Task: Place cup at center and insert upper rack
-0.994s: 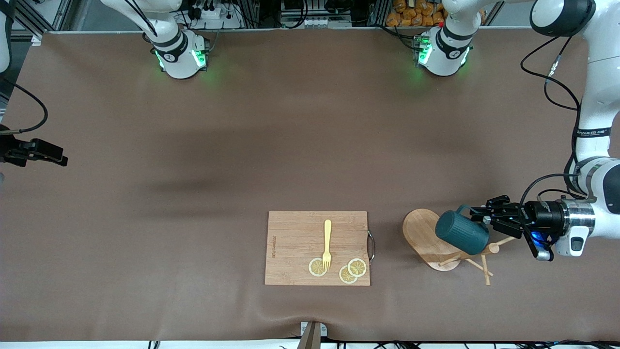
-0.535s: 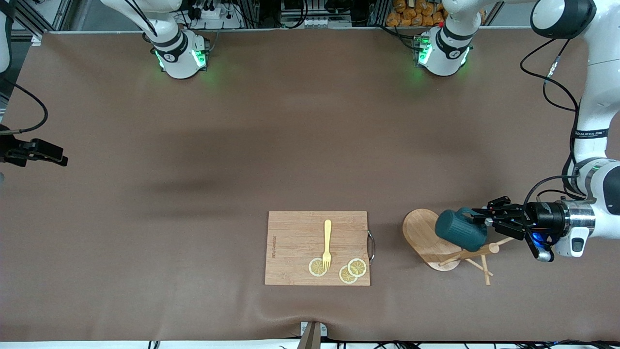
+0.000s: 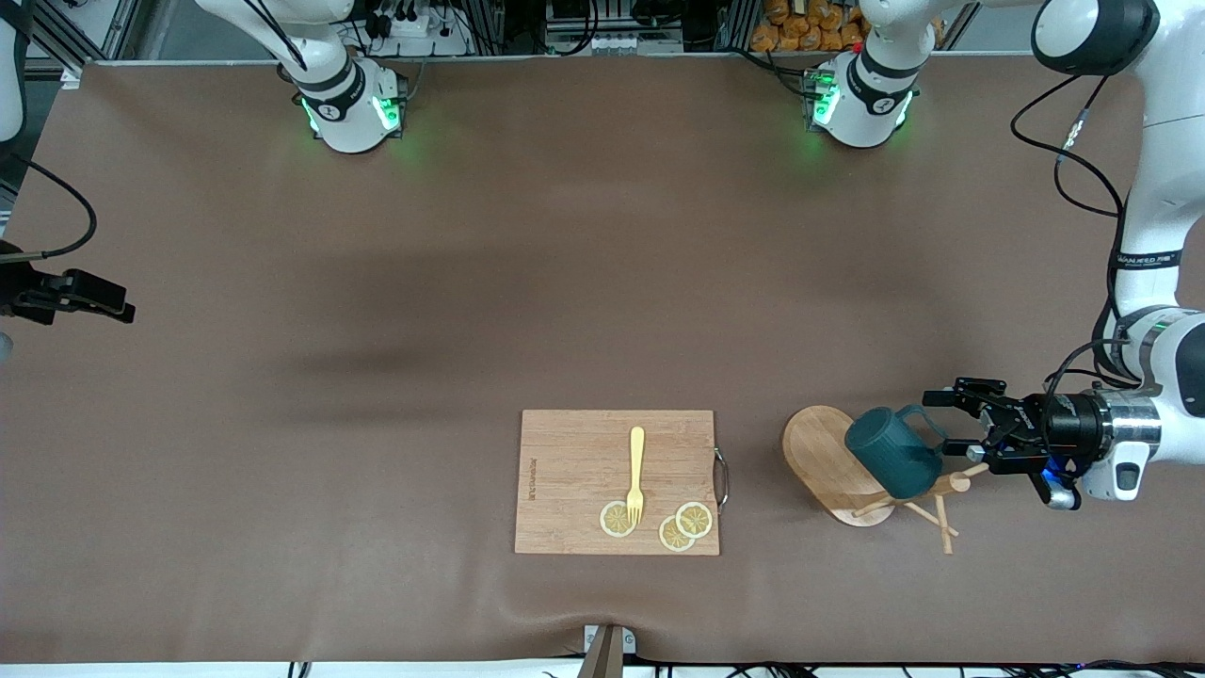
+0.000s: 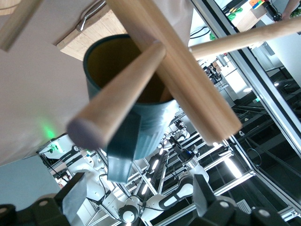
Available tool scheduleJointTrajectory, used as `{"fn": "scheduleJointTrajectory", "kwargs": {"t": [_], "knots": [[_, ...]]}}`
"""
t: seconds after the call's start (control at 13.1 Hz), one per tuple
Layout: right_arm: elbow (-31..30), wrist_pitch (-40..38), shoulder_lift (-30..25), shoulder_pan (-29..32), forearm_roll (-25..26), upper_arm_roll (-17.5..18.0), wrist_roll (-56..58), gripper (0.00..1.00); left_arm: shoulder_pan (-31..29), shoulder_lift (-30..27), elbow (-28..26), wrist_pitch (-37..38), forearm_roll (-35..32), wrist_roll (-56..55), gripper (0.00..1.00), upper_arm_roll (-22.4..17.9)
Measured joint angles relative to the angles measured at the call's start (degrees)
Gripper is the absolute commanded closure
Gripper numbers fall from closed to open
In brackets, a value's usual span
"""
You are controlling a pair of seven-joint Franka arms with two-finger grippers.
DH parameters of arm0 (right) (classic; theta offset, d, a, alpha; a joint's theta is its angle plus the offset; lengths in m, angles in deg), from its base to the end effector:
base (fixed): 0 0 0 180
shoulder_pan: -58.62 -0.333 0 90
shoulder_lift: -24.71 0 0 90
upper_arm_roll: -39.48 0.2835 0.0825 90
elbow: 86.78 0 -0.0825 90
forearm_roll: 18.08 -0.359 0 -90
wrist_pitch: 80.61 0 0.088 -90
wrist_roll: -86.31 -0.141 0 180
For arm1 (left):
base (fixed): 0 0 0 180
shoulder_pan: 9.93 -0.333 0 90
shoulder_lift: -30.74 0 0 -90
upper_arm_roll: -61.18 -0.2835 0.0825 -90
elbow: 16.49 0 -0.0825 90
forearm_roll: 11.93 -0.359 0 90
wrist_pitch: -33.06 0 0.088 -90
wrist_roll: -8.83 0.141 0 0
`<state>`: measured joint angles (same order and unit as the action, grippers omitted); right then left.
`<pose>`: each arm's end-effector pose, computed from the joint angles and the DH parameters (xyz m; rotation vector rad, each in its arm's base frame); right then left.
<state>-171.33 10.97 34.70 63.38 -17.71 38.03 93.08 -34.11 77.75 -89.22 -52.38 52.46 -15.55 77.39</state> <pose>0.5721 -0.0622 0.5064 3.1355 0.0163 -0.0823 0.6673 0.0088 0.3077 1.6084 0.7551 -0.7266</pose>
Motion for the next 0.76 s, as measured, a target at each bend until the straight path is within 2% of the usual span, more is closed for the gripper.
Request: {"fn": "scheduleJointTrajectory", "kwargs": {"t": [0.38,0.76], "knots": [[0.0,0.0,0.0,0.0,0.0,0.0,0.0,0.00,-0.7,-3.2,0.6,1.0,-0.5,0.0,0.00,0.3],[0.0,0.2,0.0,0.0,0.0,0.0,0.0,0.00,2.6,-14.0,0.2,0.1,-13.4,-0.3,0.00,0.8]]}}
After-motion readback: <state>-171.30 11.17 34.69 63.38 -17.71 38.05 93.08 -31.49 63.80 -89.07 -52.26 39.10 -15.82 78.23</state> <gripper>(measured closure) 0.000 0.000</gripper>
